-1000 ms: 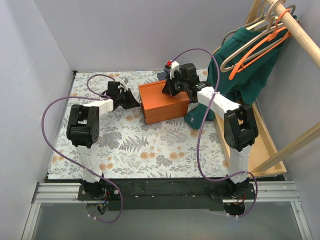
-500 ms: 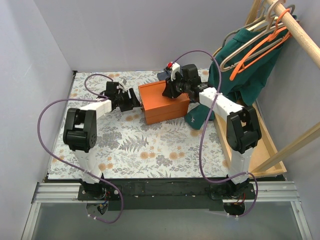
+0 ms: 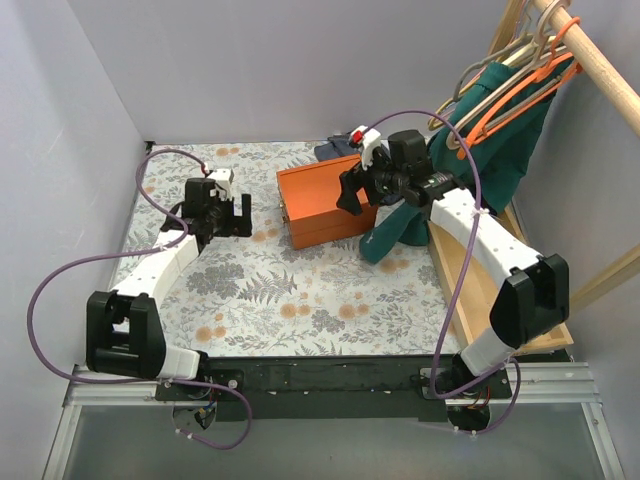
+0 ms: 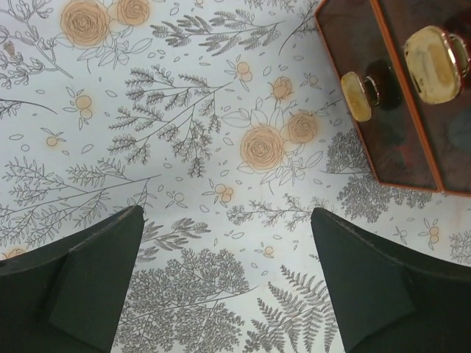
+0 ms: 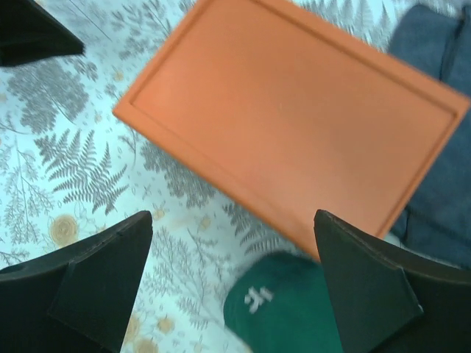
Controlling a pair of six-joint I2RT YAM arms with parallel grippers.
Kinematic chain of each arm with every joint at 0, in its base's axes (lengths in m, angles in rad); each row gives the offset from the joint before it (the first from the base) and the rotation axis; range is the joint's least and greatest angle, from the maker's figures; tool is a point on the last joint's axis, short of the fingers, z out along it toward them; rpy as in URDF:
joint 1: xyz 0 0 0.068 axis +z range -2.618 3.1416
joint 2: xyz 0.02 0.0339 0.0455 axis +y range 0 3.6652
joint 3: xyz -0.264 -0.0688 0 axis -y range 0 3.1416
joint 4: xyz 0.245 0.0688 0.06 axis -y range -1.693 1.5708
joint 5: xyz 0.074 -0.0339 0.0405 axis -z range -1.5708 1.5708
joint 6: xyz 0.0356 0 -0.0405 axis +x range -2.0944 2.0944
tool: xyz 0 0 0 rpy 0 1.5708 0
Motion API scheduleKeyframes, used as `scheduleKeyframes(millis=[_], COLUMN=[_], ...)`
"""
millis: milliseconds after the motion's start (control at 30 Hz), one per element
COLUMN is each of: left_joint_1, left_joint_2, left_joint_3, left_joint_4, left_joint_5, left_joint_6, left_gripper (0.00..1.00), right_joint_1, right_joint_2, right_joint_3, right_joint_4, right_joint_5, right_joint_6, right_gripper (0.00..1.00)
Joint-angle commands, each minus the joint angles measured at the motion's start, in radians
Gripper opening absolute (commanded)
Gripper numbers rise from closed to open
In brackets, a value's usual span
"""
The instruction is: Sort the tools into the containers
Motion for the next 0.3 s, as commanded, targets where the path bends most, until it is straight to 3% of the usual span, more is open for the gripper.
scheduleKeyframes(millis=[0, 133, 267], left_joint_1=[0.085, 0.146, 0.191], left_joint_2=[-0.040, -0.031, -0.031], left_joint_3=[0.015, 0.021, 0.035], left_joint_4=[-0.051, -0.061, -0.057], left_joint_5=[0.147, 0.182, 0.142], left_joint_6=[0.056, 0.021, 0.016], left_gripper=[0.98, 0.98, 0.98], right_joint_1=[0.003, 0.003, 0.005], right_joint_2=[-0.074, -0.202, -0.252], right_joint_3=[-0.086, -0.226, -0.254], right_joint_4=[-0.193, -0.169, -0.195], right_joint_5=[0.177, 0.220, 0.179], right_joint_6=[0.061, 0.052, 0.034], right_gripper=[0.98, 0.99, 0.99])
